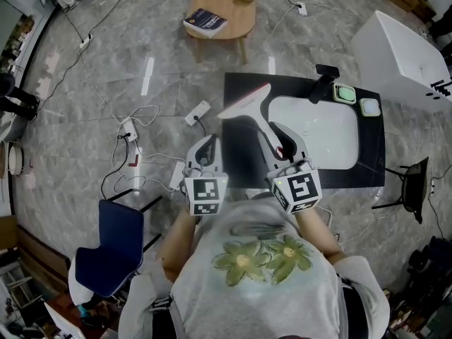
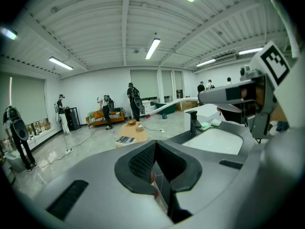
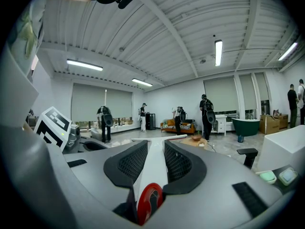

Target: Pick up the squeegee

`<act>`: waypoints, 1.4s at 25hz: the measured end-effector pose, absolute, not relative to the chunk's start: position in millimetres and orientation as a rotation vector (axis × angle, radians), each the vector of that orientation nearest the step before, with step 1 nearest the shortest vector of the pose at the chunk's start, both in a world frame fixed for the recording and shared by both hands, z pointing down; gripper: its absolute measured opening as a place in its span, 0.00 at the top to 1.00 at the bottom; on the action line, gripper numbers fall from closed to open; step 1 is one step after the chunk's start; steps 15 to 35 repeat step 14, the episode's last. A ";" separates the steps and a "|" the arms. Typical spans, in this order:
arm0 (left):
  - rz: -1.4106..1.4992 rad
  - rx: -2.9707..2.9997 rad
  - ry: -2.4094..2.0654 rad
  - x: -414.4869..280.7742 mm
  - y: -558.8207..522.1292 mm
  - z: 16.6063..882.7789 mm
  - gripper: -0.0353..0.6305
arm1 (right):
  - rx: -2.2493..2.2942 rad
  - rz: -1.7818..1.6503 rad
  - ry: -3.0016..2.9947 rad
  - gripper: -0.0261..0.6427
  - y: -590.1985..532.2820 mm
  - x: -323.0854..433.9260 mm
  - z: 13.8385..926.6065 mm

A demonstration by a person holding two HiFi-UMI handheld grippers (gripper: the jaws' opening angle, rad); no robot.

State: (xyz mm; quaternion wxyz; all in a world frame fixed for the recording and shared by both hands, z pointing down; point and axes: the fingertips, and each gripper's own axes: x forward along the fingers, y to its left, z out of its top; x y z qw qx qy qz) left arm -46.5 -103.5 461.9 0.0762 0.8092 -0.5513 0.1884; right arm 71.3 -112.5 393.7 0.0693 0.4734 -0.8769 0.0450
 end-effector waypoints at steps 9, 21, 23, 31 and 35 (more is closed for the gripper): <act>0.558 2.424 -1.657 -44.9 -103.2 460.5 0.93 | 1.417 0.133 -2.644 0.78 -112.1 71.7 391.4; 0.556 2.425 -1.656 -45.4 -102.5 460.4 0.93 | 1.418 0.129 -2.646 0.78 -110.9 71.6 390.1; 0.556 2.425 -1.656 -45.4 -102.5 460.4 0.93 | 1.418 0.129 -2.646 0.78 -110.9 71.6 390.1; 0.556 2.425 -1.656 -45.4 -102.5 460.4 0.93 | 1.418 0.129 -2.646 0.78 -110.9 71.6 390.1; 0.556 2.425 -1.656 -45.4 -102.5 460.4 0.93 | 1.418 0.129 -2.646 0.78 -110.9 71.6 390.1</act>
